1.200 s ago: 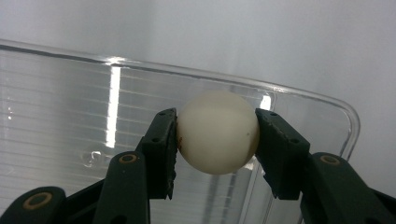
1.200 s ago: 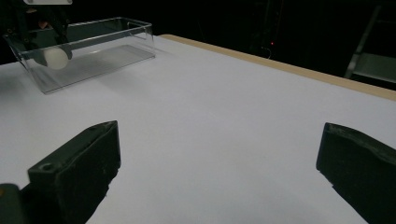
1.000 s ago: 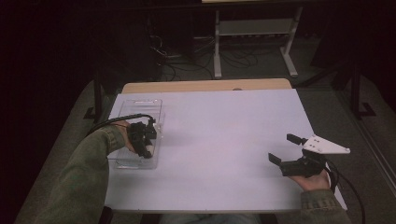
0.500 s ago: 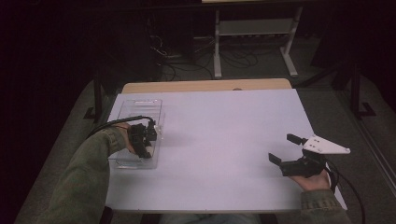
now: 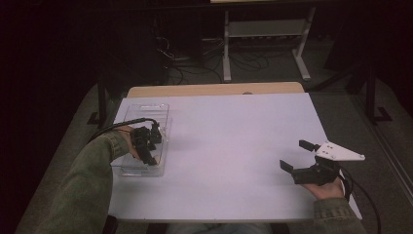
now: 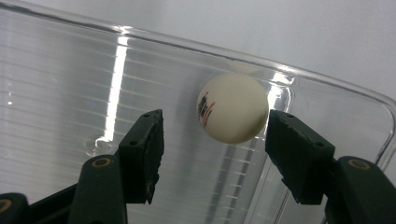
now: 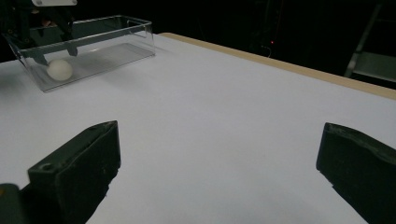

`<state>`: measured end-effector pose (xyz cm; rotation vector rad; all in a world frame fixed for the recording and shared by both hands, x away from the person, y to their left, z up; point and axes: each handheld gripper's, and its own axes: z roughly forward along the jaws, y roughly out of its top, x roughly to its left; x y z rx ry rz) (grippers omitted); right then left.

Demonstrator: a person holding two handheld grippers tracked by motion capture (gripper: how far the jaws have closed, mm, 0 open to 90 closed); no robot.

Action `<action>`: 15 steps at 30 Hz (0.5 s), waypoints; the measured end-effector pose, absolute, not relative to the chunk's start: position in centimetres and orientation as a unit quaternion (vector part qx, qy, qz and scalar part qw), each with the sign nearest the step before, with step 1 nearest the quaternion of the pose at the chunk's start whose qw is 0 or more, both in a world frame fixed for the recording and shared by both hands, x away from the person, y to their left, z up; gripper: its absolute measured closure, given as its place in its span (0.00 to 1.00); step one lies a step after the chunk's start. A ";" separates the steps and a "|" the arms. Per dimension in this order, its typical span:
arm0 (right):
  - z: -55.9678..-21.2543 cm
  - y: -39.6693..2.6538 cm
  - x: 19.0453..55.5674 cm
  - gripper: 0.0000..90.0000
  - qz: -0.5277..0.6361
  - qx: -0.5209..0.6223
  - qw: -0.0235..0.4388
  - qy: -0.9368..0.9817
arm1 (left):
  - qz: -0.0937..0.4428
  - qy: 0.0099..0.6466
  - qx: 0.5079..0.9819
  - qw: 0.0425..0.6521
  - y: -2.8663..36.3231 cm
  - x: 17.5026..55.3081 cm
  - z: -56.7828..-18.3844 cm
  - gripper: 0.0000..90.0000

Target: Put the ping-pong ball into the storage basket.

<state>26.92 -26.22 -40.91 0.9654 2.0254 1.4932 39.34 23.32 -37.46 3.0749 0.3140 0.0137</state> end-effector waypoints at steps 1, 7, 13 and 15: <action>-40.9 -26.2 26.9 0.00 0.540 0.349 0.221 0.733 | 0.005 0.102 0.994 0.026 23.3 39.3 -37.4 0.40; -40.9 -26.2 26.9 0.00 0.540 0.349 0.221 0.733 | 0.010 0.110 0.993 0.031 23.4 39.3 -36.9 0.36; -40.9 -26.2 26.9 0.00 0.540 0.349 0.221 0.734 | 0.023 0.112 0.993 0.039 23.4 39.1 -36.1 0.31; -40.9 -26.2 26.9 0.00 0.540 0.349 0.221 0.733 | 0.027 0.113 0.992 0.043 23.4 38.9 -35.8 0.28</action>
